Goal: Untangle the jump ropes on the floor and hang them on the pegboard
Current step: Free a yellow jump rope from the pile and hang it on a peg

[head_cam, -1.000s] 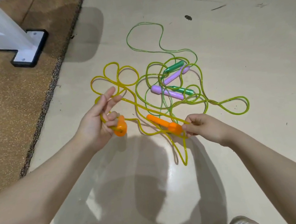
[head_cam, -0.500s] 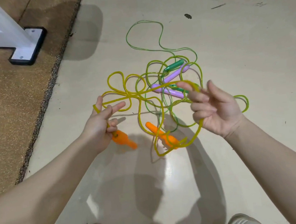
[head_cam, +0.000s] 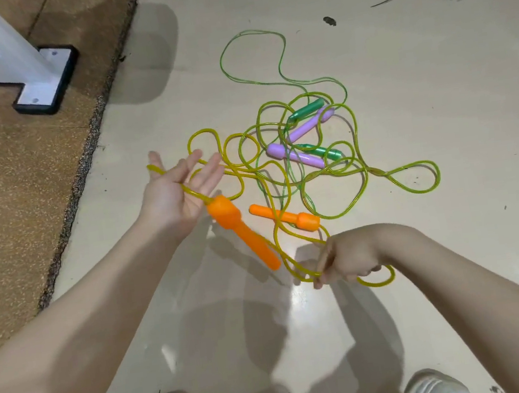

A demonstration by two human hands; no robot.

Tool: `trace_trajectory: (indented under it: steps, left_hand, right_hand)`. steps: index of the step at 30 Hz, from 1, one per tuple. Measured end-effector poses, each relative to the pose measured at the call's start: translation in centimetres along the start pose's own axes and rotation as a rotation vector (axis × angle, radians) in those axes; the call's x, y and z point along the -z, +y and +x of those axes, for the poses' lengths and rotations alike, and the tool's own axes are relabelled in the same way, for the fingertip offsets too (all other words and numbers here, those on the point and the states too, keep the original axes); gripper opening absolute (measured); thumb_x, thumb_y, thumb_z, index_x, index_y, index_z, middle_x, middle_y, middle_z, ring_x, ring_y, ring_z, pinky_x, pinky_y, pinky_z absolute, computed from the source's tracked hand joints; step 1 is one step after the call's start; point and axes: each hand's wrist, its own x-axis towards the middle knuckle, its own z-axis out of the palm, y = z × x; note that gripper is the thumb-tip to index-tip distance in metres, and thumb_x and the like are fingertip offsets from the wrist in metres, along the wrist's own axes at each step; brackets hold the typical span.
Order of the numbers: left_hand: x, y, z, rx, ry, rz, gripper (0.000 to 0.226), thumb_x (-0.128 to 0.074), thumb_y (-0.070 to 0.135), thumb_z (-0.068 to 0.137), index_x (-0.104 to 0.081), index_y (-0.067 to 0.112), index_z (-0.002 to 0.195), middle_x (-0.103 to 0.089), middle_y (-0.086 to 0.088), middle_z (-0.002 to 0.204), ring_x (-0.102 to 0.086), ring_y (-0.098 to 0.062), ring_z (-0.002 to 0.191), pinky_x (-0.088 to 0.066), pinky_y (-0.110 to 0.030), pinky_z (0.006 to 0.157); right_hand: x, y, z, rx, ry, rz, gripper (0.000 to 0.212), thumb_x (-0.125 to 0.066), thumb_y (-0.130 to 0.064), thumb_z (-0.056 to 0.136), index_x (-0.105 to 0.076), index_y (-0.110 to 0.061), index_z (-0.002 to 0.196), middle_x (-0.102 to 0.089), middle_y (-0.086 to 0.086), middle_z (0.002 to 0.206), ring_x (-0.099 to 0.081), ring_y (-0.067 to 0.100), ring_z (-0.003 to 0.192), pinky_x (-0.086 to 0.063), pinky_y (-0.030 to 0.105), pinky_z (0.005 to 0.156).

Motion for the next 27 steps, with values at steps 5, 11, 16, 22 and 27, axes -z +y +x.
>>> trace_trajectory:
  steps: [5, 11, 16, 22, 27]
  left_hand:
    - [3.4, 0.2, 1.4, 0.018, 0.174, 0.318, 0.067, -0.035, 0.008, 0.101, 0.0, 0.043, 0.146, -0.047, -0.003, 0.138, -0.06, -0.025, 0.101, -0.043, -0.057, 0.097]
    - [2.1, -1.3, -0.5, 0.263, -0.257, 0.683, 0.055, -0.042, 0.003, 0.097, -0.027, 0.029, 0.143, -0.065, -0.002, 0.117, -0.07, -0.023, 0.083, -0.055, -0.039, 0.079]
    - [0.8, -2.5, -2.8, 0.481, -0.522, 0.878, 0.042, -0.036, 0.045, 0.095, -0.057, 0.02, 0.122, -0.057, -0.005, 0.067, -0.035, -0.008, 0.03, -0.024, -0.014, 0.034]
    - [-1.2, -1.6, -4.0, 0.85, -1.07, 0.776, 0.046, -0.06, 0.057, 0.078, -0.072, 0.021, 0.103, -0.037, 0.009, 0.047, -0.023, 0.004, 0.027, -0.015, -0.009, 0.03]
    - [-1.6, 0.1, -3.2, 0.544, -0.887, 0.382, 0.047, -0.068, 0.031, 0.074, -0.062, 0.027, 0.12, -0.06, 0.004, 0.063, -0.033, 0.006, 0.026, -0.027, -0.006, 0.028]
  right_hand:
    - [2.4, -0.8, -3.3, 0.578, -0.058, 0.514, 0.021, -0.053, -0.02, 0.087, -0.073, -0.022, 0.094, -0.029, -0.011, 0.043, -0.022, 0.006, 0.041, -0.015, 0.023, 0.045]
    - [3.7, -0.9, -2.8, 0.937, 0.178, 0.854, 0.033, -0.074, -0.047, 0.07, -0.076, -0.017, 0.083, -0.033, -0.014, 0.05, -0.024, 0.002, 0.046, -0.017, 0.017, 0.047]
    - [4.2, -1.7, -2.2, 0.755, 0.747, 0.969, 0.026, -0.056, -0.027, 0.085, -0.068, -0.019, 0.063, -0.033, -0.013, 0.046, -0.024, 0.006, 0.044, -0.02, 0.017, 0.044]
    - [3.7, -1.9, -0.2, 0.494, 1.077, 0.848, 0.037, -0.059, -0.029, 0.091, -0.055, -0.023, 0.055, -0.039, -0.01, 0.051, -0.033, 0.004, 0.048, -0.03, 0.016, 0.05]
    - [0.9, -0.5, 1.9, 0.359, 0.773, 0.683, 0.036, -0.062, -0.025, 0.089, -0.051, 0.0, 0.066, -0.048, -0.008, 0.049, -0.044, 0.009, 0.046, -0.038, 0.022, 0.049]
